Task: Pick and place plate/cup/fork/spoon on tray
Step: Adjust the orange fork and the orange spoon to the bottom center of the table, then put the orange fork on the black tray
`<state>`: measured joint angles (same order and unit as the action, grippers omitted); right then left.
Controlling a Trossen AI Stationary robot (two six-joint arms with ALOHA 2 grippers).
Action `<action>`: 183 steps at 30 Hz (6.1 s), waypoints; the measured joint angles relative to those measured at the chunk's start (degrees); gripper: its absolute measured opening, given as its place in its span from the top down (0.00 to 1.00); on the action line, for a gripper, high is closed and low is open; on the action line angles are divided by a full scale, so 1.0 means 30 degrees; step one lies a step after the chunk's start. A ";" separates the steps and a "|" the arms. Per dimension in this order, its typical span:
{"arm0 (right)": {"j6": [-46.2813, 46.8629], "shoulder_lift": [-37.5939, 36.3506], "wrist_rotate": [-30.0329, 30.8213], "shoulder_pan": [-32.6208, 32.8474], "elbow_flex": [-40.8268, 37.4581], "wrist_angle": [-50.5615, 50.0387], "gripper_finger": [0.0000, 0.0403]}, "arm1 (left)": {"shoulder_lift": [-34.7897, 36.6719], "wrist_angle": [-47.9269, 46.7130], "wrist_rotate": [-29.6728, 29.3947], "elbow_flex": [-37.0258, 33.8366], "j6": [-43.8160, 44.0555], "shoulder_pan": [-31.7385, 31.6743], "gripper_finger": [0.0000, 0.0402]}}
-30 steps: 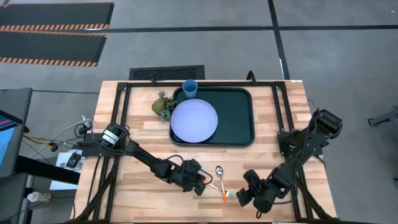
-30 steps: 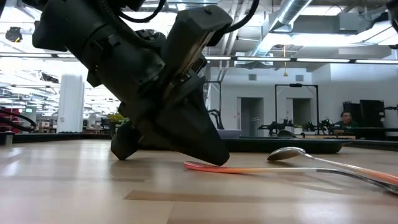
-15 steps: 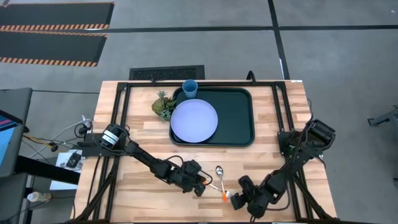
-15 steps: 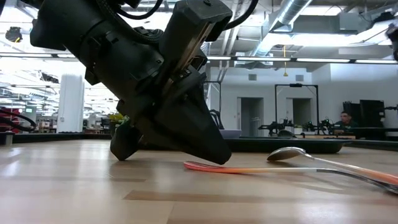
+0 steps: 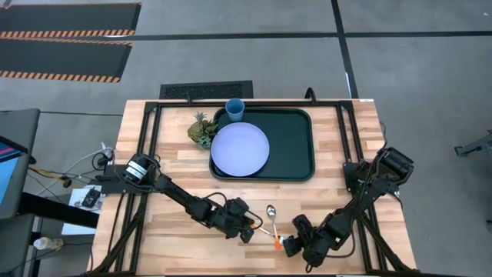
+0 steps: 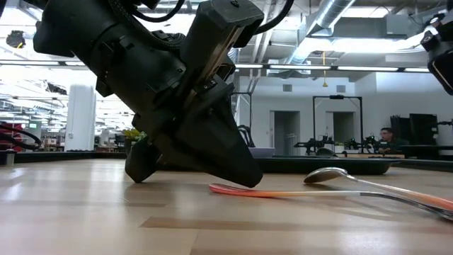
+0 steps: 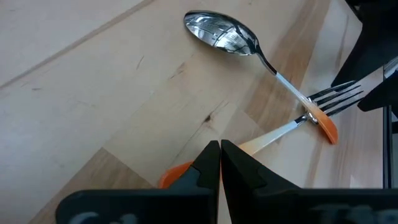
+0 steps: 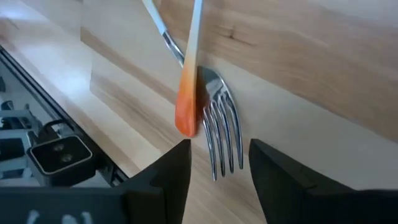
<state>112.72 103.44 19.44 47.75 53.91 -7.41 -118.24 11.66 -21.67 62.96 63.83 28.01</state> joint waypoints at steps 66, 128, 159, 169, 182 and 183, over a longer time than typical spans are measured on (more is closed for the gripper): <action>-0.8245 -1.1471 -1.1003 -0.3593 -0.0007 -1.4025 1.00 | 0.6546 -0.6775 0.3213 -0.0022 -0.7162 -0.1005 1.00; -5.3421 0.4047 -0.3903 -2.6569 1.3615 -2.6790 0.99 | 1.8039 -1.7260 0.0095 -0.0022 -1.6116 -0.7679 1.00; -5.4021 0.6863 -0.1426 -2.5793 1.3646 -2.4727 0.91 | 1.8039 -1.7260 0.0087 -0.0022 -1.6559 -0.7664 1.00; -5.2526 0.6676 -0.2190 -2.5819 1.3873 -2.4722 0.67 | 1.8039 -1.7260 -0.0007 -0.0022 -1.6618 -0.7664 1.00; -4.2458 0.3318 -1.0463 -2.6802 1.4764 -2.2854 0.43 | 1.8039 -1.7252 -0.0423 -0.0022 -1.6243 -0.7664 1.00; -4.1644 0.2622 -1.1414 -2.6899 1.4004 -2.1899 0.44 | 1.8039 -1.7252 -0.0423 -0.0022 -1.6152 -0.7664 1.00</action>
<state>-12.21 111.31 -14.81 -32.95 95.92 -73.11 -64.12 -40.10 -22.94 62.89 15.38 5.02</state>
